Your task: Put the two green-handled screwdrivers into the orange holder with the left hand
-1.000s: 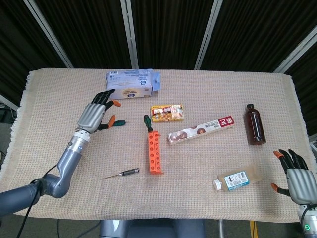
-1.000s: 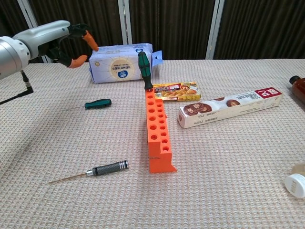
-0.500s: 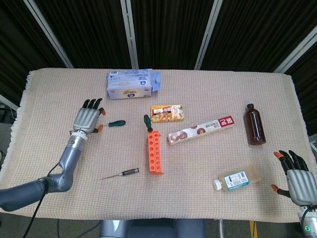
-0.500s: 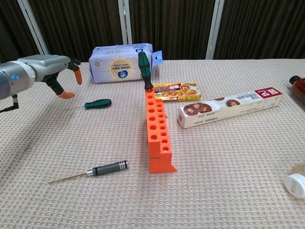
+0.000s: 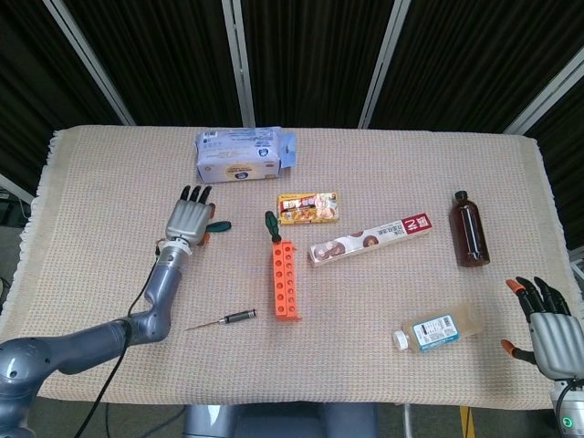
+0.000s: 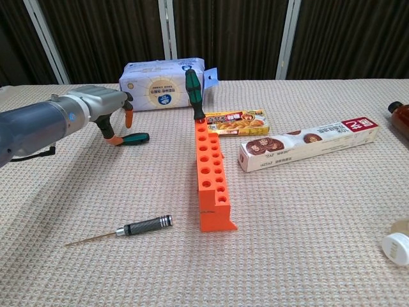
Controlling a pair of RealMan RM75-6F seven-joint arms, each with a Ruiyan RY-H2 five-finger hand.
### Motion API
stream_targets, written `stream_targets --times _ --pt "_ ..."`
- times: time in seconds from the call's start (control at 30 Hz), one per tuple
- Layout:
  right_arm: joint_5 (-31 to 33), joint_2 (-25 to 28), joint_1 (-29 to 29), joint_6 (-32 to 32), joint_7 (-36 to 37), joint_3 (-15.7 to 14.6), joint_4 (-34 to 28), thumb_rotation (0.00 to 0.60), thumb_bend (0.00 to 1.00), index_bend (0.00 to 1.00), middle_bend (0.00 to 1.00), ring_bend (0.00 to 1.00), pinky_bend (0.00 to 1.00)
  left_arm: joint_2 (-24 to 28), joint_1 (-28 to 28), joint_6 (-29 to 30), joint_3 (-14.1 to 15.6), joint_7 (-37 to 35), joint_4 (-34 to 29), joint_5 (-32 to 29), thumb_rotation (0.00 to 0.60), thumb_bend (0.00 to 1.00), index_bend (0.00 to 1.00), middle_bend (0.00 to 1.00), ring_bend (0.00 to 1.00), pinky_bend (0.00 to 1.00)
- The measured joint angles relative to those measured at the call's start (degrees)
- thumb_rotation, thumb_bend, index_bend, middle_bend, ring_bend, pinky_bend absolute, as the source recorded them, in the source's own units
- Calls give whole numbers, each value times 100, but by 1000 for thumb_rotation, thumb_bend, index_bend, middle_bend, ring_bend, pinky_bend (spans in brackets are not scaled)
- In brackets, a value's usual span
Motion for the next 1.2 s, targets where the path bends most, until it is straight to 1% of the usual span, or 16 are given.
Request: stream_targets --times 0.17,0.27,0.47,0.87,1.03,1.2 --pt "37 -2 -15 -7 -2 1 2 600 0 137 110 50 126 -369 -274 -59 -15 381 484 -162 600 294 381 12 0 12" --pt "49 3 -25 -1 -3 2 4 600 0 137 110 50 126 -544 -376 -129 -50 449 724 -216 600 294 384 12 0 10" --pt "75 15 -47 13 -8 4 -6 600 0 137 111 50 126 -734 -456 -251 -118 442 978 -240 600 295 395 13 0 10" --pt "120 20 -60 -12 -26 6 -16 600 0 137 112 50 126 -982 -527 -351 -236 222 1330 -32 600 307 450 28 0 12" --pt "135 17 -53 -32 -32 11 -14 600 0 137 112 51 126 -1011 -515 -327 -265 127 1380 85 600 321 529 71 0 22" --pt "127 7 -48 -38 -32 12 -12 600 0 138 112 51 126 -966 -445 -298 -264 90 1335 186 600 344 570 96 0 26"
